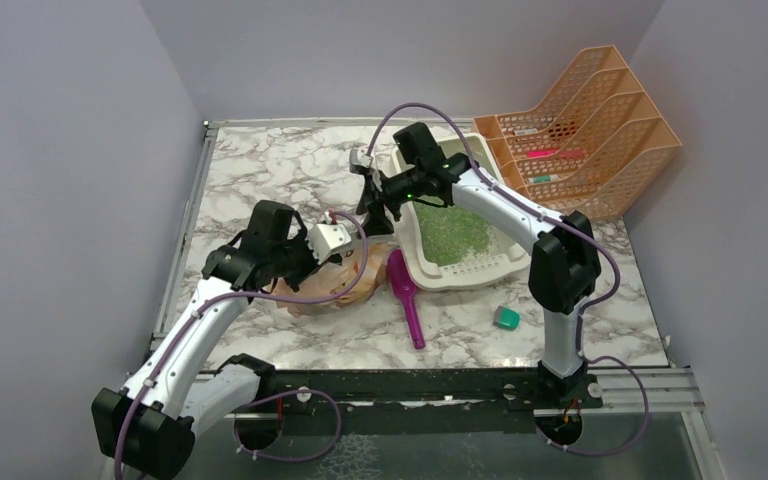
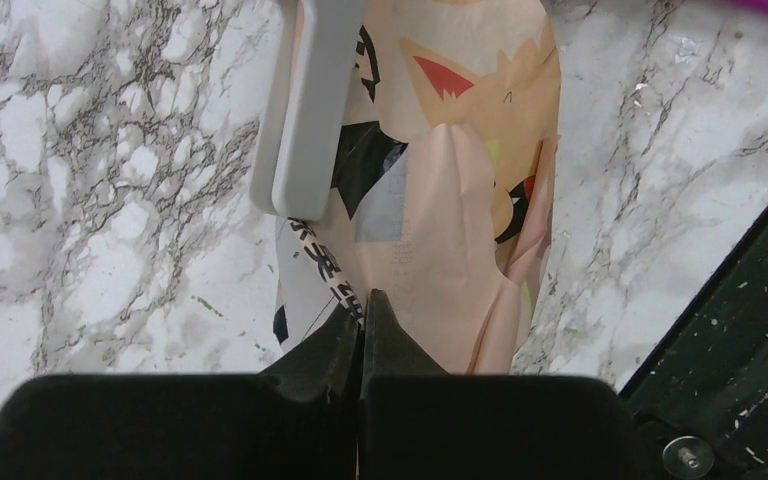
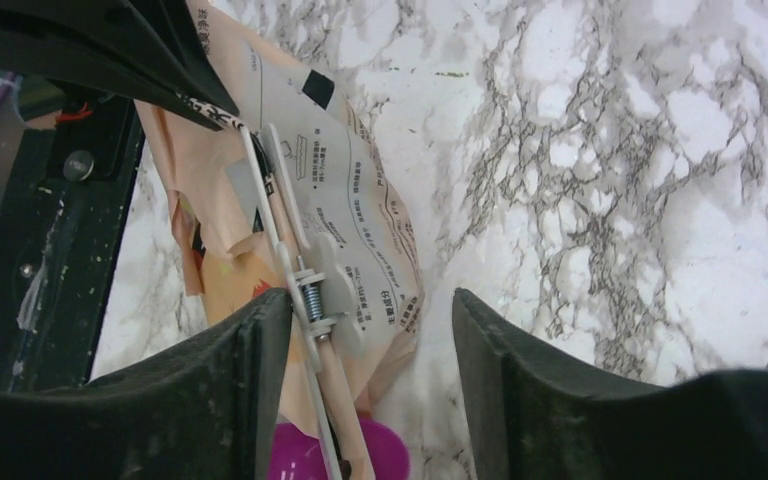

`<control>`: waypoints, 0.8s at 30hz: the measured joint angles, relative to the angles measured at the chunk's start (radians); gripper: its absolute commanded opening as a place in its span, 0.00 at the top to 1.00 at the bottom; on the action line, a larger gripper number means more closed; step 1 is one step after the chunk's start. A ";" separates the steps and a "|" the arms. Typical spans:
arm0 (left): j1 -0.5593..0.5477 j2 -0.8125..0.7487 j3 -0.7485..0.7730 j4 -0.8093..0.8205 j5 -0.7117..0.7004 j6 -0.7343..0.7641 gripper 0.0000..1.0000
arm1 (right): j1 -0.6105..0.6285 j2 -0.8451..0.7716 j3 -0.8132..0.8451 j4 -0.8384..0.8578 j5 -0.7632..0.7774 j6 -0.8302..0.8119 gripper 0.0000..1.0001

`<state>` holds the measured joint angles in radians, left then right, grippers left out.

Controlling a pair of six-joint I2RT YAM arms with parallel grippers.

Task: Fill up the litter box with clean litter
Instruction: Remove the clamp from the cat litter bag.

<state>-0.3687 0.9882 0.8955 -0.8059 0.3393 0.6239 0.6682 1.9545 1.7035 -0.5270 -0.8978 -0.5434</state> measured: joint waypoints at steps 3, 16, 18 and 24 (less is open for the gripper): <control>0.001 -0.029 -0.020 0.002 -0.005 0.010 1.00 | 0.007 0.035 0.051 -0.021 -0.029 -0.007 0.47; 0.001 -0.032 -0.023 0.005 -0.024 0.012 1.00 | 0.025 0.039 0.056 -0.134 -0.088 -0.049 0.64; 0.001 -0.032 -0.023 0.005 -0.024 0.012 1.00 | 0.025 0.039 0.056 -0.136 -0.088 -0.049 0.60; 0.001 -0.032 -0.023 0.005 -0.026 0.009 1.00 | 0.025 0.022 0.037 -0.109 -0.085 -0.030 0.61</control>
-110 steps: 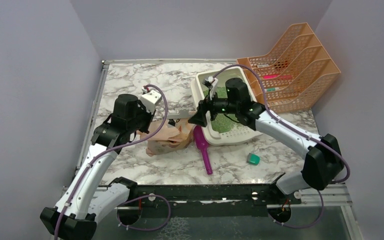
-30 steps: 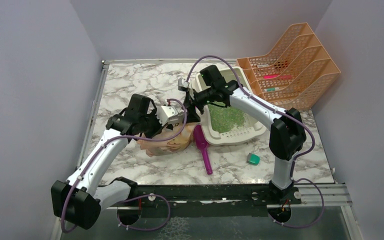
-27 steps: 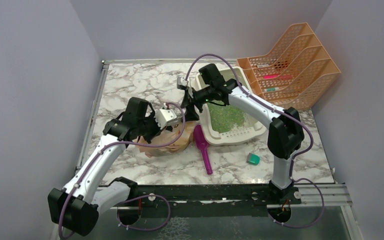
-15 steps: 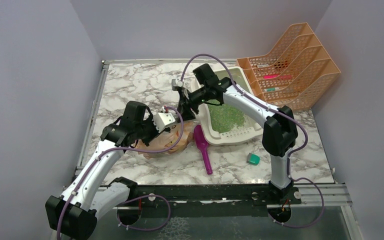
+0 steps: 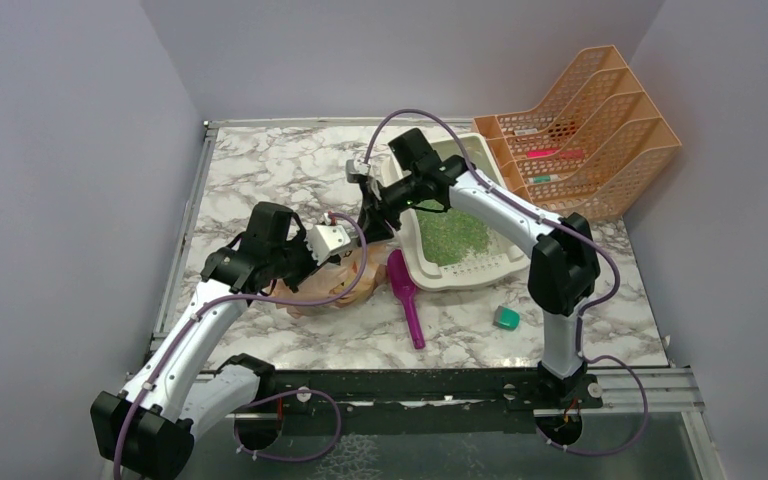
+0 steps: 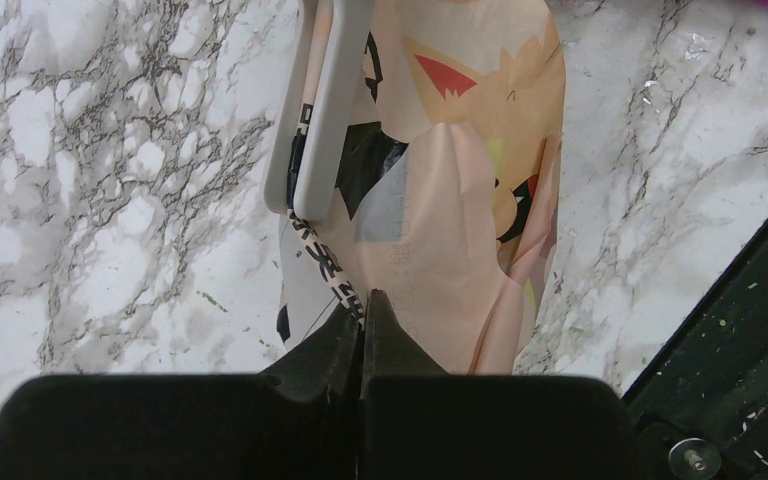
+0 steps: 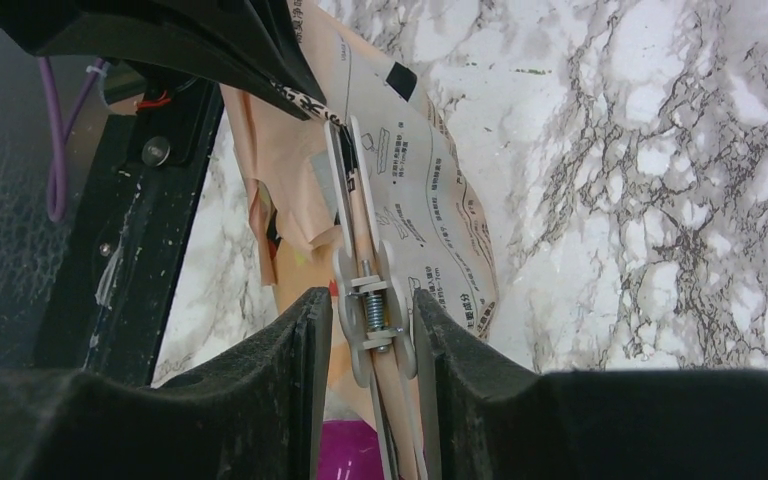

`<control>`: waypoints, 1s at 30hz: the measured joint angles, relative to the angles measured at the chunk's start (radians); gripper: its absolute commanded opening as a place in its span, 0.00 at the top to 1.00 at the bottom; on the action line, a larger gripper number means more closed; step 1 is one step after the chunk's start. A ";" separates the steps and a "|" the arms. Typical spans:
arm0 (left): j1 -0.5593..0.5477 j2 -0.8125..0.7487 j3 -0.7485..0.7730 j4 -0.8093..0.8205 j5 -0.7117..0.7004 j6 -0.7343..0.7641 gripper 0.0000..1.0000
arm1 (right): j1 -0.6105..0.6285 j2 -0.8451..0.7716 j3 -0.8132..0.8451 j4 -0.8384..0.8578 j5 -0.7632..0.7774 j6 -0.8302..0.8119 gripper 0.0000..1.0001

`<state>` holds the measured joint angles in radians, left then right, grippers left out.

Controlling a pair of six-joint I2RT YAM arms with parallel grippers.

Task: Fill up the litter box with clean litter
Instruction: Remove the clamp from the cat litter bag.

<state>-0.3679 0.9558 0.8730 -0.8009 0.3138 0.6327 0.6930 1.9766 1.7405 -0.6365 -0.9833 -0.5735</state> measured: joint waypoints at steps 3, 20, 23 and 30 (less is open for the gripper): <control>0.000 0.000 0.000 0.000 0.000 -0.001 1.00 | 0.000 -0.012 -0.008 0.011 -0.001 0.010 0.65; 0.000 0.003 0.000 0.003 -0.006 -0.007 1.00 | 0.026 -0.097 -0.123 0.193 0.148 0.122 0.99; 0.000 0.004 0.001 0.004 -0.007 -0.009 1.00 | 0.048 -0.198 -0.253 0.327 0.248 0.182 0.99; 0.000 0.006 0.003 0.003 -0.006 -0.015 1.00 | 0.040 -0.394 -0.394 0.550 0.494 0.283 0.99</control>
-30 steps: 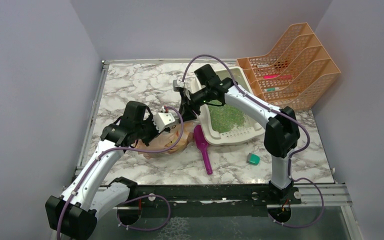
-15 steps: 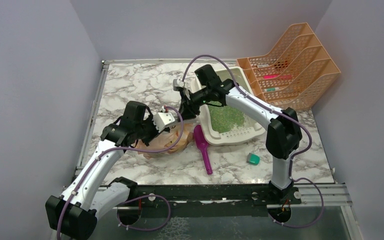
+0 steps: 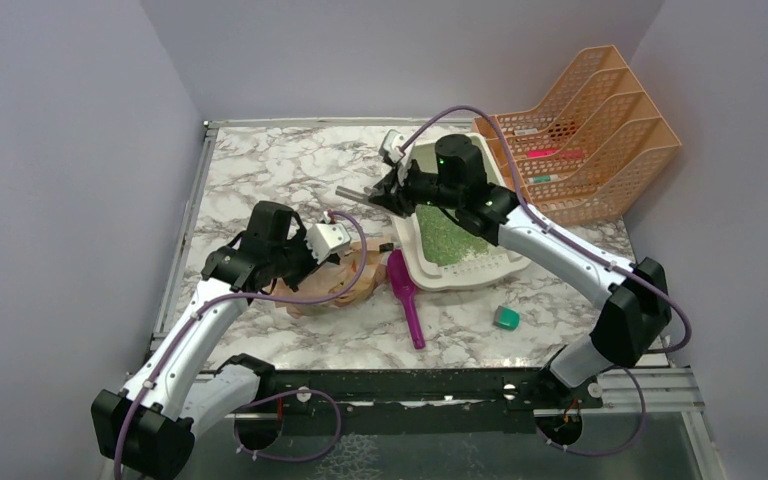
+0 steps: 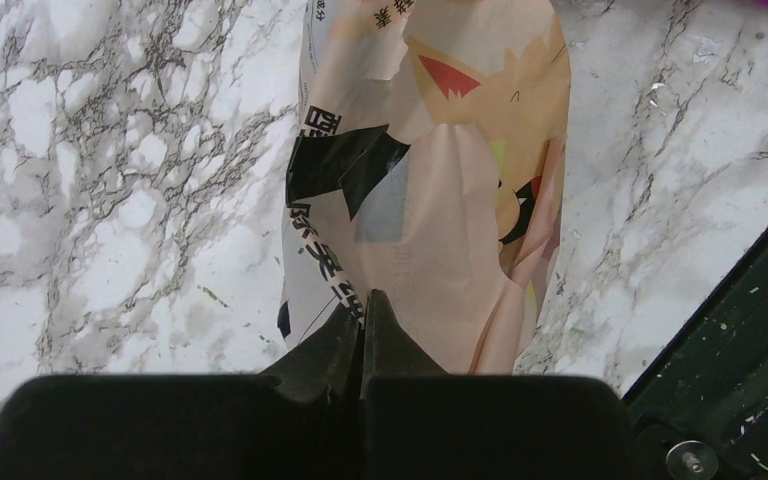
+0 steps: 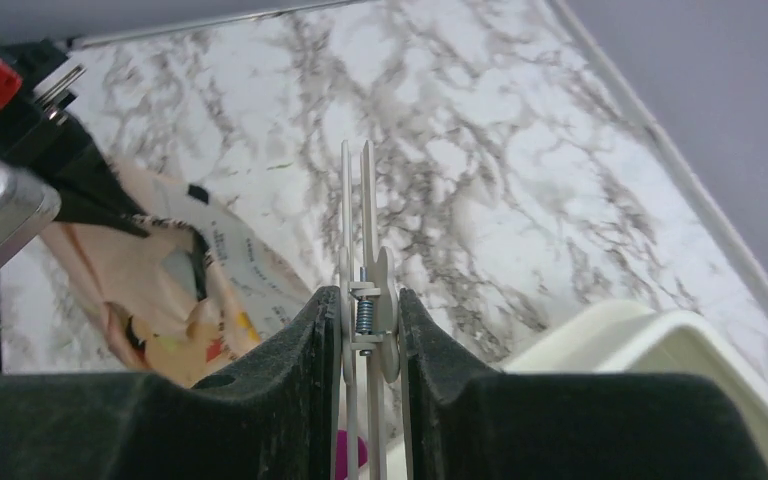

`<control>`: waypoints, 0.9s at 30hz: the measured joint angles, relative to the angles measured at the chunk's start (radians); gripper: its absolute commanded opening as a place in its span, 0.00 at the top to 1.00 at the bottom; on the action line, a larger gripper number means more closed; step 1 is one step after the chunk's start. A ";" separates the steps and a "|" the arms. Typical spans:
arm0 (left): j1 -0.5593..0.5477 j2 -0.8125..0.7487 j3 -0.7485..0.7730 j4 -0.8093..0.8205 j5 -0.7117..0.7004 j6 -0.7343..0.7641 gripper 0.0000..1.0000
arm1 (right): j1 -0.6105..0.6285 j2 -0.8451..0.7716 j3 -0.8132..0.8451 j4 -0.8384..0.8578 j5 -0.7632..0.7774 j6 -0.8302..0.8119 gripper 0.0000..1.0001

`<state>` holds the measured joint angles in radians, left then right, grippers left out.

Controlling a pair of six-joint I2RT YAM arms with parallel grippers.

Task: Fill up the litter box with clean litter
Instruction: Remove the clamp from the cat litter bag, then place the clamp at the center of the board.

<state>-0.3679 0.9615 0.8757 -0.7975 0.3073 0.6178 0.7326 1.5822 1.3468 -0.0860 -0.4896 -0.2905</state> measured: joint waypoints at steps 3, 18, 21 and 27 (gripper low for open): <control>0.000 0.004 0.006 -0.005 0.000 -0.004 0.93 | -0.008 -0.053 -0.023 0.049 0.108 0.044 0.99; 0.001 0.023 0.083 -0.014 0.014 -0.078 0.20 | -0.009 -0.431 -0.352 -0.029 0.283 0.320 0.99; 0.001 0.022 0.084 -0.001 0.021 -0.091 0.01 | -0.009 -0.514 -0.452 -0.051 0.228 0.380 0.99; 0.001 0.015 0.084 0.044 0.029 -0.123 0.01 | -0.009 -0.630 -0.637 -0.057 0.033 0.481 0.99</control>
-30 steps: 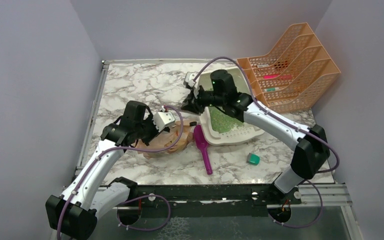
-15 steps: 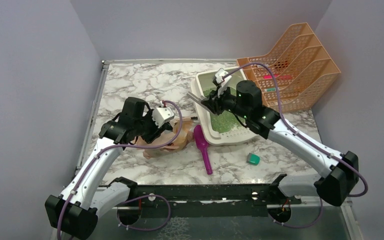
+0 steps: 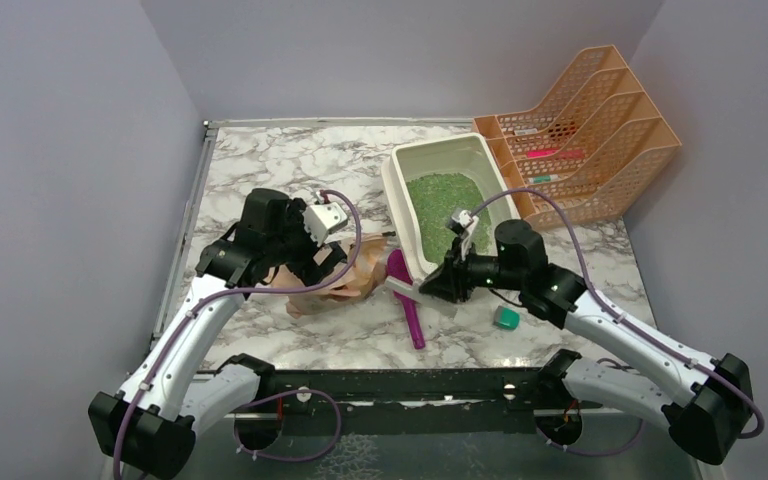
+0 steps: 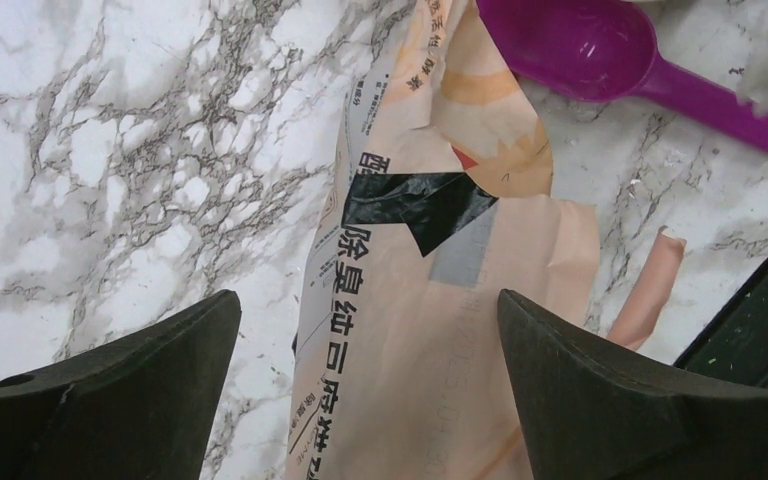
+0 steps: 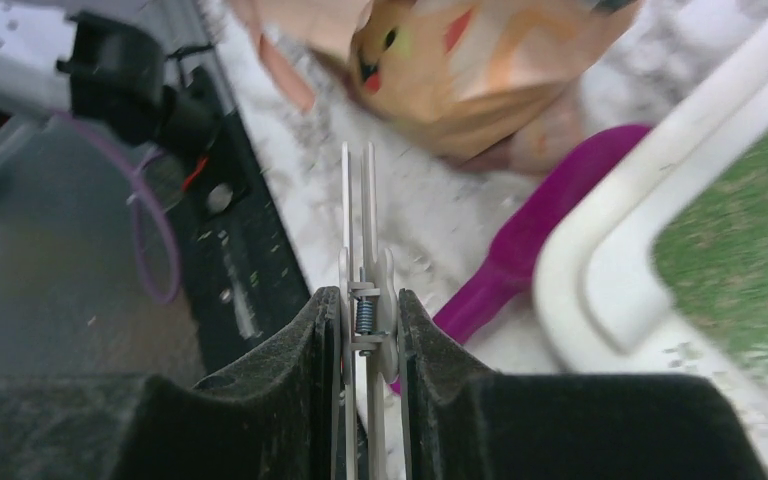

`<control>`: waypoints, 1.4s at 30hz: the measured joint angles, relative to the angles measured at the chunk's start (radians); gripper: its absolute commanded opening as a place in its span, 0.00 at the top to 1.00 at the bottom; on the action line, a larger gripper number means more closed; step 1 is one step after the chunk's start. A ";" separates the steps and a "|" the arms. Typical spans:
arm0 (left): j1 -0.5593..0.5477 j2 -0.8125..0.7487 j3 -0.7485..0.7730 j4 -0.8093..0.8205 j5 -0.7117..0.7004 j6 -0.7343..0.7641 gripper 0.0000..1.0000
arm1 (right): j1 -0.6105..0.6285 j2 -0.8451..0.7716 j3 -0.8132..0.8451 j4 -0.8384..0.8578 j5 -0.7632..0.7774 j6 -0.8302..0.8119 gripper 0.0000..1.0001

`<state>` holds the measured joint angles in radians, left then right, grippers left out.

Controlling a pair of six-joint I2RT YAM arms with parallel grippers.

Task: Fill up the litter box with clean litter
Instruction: Place the clamp at the center of the board.

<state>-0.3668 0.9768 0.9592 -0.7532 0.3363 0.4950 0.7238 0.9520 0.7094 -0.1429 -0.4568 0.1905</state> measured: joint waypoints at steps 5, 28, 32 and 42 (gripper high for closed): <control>0.000 -0.014 0.002 0.042 -0.025 -0.049 0.01 | 0.043 0.031 -0.072 -0.004 -0.142 0.033 0.99; 0.000 -0.108 0.080 0.176 -0.382 -0.475 0.01 | 0.433 0.568 -0.013 0.443 0.072 0.129 0.95; 0.000 -0.117 0.080 0.176 -0.406 -0.516 0.01 | 0.433 0.597 -0.013 0.482 0.120 0.154 0.92; 0.000 -0.187 0.072 0.185 -0.433 -0.634 0.01 | 0.433 0.674 -0.011 0.474 0.162 0.201 0.85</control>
<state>-0.3668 0.7898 1.0309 -0.5686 -0.0963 -0.1394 1.1568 1.6264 0.6983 0.3313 -0.2951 0.3920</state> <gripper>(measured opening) 0.986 0.269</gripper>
